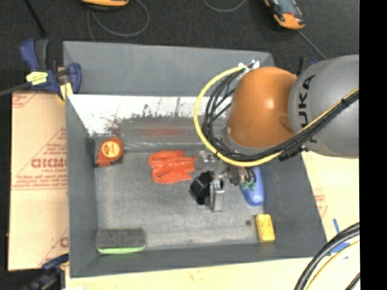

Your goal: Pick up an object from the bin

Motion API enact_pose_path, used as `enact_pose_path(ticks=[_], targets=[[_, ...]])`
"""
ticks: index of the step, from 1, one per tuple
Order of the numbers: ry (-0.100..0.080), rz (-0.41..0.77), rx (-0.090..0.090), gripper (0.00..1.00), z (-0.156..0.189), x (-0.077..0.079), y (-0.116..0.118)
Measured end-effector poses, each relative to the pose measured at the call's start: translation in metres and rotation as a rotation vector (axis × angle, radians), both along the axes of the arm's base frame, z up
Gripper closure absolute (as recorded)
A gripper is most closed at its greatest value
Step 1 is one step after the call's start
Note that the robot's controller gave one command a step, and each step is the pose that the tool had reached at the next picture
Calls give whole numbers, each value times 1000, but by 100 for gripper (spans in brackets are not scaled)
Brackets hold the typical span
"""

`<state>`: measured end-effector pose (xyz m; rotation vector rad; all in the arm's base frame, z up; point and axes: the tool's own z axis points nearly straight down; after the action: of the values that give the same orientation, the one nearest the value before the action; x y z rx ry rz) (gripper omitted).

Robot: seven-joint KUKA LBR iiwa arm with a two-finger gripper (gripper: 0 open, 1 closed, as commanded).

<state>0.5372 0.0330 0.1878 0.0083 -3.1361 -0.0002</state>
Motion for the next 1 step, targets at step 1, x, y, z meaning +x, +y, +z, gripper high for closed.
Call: enact_pose_path(ticks=[1], targets=[[-8,-1,0,0,5,2,0]])
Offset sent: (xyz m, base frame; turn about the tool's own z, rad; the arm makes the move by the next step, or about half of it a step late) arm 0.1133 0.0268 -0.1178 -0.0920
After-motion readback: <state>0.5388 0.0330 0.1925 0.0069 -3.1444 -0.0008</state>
